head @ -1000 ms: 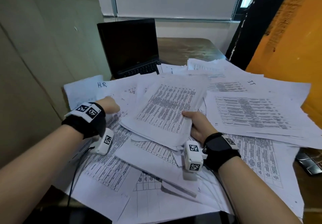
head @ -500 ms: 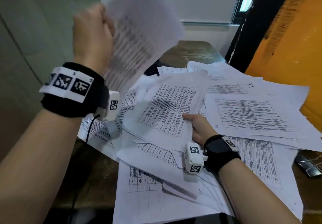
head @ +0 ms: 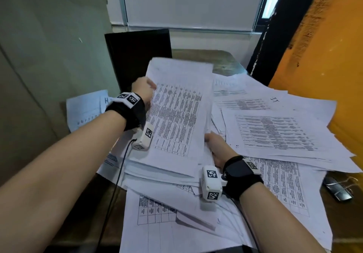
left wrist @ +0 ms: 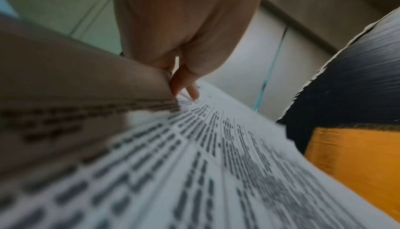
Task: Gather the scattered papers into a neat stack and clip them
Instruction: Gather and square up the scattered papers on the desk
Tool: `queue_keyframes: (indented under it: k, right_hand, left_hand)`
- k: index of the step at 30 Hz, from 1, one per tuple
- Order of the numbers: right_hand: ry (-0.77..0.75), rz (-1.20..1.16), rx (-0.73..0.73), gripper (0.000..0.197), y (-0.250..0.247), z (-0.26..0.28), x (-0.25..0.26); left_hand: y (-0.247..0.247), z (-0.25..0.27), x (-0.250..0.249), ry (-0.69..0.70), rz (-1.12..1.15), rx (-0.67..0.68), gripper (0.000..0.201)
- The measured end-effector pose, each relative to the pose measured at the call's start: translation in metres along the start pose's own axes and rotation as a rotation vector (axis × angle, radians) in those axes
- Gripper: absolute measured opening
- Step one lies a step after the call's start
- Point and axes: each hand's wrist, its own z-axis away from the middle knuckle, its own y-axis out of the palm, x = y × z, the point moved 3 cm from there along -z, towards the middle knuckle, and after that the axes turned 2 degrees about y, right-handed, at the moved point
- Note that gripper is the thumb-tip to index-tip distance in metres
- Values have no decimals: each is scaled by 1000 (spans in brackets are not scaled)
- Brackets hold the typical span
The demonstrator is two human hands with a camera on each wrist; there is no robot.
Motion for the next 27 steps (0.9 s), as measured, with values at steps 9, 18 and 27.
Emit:
queue_keyframes:
  k: [9, 18, 27]
  right_hand:
    - [-10, 49, 27, 40, 1, -1, 4]
    - [-180, 137, 42, 34, 8, 25, 55]
    - [-828, 511, -87, 36, 44, 86, 150]
  left_hand:
    - [42, 7, 50, -286, -196, 277, 46]
    - [-9, 19, 52, -265, 335, 130, 56]
    - [-70, 98, -77, 454, 574, -411, 35]
